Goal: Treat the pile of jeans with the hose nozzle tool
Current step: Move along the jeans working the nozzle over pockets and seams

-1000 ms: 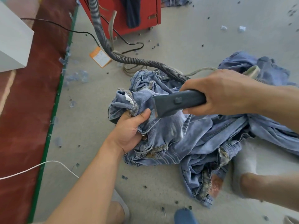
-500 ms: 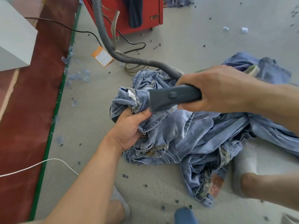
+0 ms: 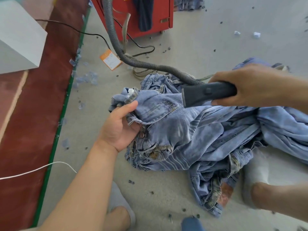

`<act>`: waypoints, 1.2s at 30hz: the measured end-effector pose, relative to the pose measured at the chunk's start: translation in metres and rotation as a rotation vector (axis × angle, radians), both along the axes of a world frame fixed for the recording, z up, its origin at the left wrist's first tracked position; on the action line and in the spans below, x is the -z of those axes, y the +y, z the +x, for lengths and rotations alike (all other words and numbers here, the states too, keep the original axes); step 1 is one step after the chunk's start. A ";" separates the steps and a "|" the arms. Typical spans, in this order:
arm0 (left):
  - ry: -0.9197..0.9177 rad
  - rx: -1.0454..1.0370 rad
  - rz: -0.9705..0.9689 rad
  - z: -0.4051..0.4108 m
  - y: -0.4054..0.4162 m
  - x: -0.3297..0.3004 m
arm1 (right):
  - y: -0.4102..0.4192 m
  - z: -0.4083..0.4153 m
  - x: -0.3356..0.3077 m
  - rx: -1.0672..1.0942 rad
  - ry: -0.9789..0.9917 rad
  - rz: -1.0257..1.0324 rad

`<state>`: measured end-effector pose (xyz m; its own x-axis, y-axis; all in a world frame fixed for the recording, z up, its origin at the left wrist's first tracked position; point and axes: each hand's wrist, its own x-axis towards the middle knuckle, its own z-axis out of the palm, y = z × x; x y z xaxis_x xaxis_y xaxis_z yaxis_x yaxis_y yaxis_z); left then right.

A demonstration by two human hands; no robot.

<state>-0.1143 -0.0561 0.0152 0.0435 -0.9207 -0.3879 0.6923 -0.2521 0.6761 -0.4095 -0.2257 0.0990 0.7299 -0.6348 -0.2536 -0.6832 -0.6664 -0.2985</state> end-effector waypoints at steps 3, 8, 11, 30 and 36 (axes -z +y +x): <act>0.005 -0.079 0.020 0.004 0.004 -0.003 | 0.003 0.002 0.007 -0.081 0.018 -0.001; 0.054 -0.004 0.031 0.014 0.011 -0.005 | 0.016 0.018 0.019 -0.184 0.096 -0.083; 0.107 0.047 0.041 0.020 0.017 -0.004 | 0.033 0.036 0.020 -0.225 0.086 -0.066; -0.017 -0.037 0.164 0.020 0.026 0.003 | 0.045 0.068 0.018 -0.230 -0.059 -0.021; -0.038 -0.059 0.185 0.021 0.027 0.002 | 0.016 0.048 0.001 -0.071 -0.189 0.010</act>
<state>-0.0930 -0.0295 0.0135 0.1129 -0.8293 -0.5473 0.6842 -0.3346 0.6480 -0.3618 -0.2099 0.0982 0.8080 -0.5782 -0.1135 -0.5658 -0.7075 -0.4235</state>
